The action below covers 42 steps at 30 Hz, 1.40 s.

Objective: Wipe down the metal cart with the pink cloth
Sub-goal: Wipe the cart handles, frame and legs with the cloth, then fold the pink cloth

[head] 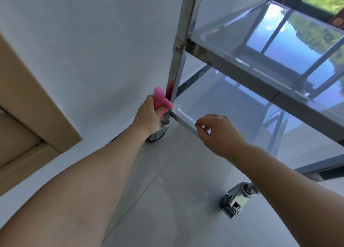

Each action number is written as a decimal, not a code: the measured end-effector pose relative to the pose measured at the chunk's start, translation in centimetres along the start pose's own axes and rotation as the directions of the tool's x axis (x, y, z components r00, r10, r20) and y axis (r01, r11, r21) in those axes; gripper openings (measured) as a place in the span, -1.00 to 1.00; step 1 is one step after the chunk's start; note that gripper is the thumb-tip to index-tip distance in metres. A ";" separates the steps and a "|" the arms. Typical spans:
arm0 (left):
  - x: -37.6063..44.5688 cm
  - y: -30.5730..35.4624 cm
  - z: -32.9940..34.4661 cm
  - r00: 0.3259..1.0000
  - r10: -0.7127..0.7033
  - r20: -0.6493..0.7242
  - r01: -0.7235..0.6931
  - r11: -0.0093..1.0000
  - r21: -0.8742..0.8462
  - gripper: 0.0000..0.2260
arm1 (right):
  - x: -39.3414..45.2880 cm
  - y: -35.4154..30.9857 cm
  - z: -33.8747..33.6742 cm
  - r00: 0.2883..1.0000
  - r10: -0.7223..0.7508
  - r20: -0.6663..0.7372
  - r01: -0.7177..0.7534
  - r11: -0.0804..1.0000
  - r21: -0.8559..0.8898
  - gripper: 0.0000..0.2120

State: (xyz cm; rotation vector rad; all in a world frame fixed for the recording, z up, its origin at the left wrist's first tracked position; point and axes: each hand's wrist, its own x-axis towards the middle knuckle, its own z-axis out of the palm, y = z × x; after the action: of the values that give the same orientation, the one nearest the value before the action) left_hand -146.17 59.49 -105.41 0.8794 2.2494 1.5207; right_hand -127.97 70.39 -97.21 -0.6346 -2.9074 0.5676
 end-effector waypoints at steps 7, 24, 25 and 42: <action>-5.4 15.2 -13.5 0.995 -0.055 0.088 0.071 0.979 -0.191 -0.71 | 0.7 -13.2 -9.1 0.995 -0.094 0.043 0.084 0.977 0.197 -0.57; -8.8 78.3 -35.8 0.858 0.073 0.508 0.002 0.989 -0.145 -0.52 | -5.6 -33.7 -70.0 0.971 0.129 -0.202 0.056 0.698 0.714 -0.78; -8.5 80.7 -35.1 0.882 0.044 0.469 0.009 0.994 -0.111 -0.52 | -6.0 -32.4 -72.9 0.962 0.166 -0.218 0.048 0.681 0.731 -0.76; 0.1 108.0 1.7 0.958 0.277 0.075 -0.249 0.933 -0.260 -0.84 | -15.2 7.6 -102.5 0.760 0.395 -0.516 0.040 0.765 0.643 -0.91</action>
State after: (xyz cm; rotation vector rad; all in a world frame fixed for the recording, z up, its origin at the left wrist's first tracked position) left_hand -110.27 88.69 -7.77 1.1917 1.8684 1.7726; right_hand -92.31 104.72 -5.84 -0.8139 -1.8610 1.0417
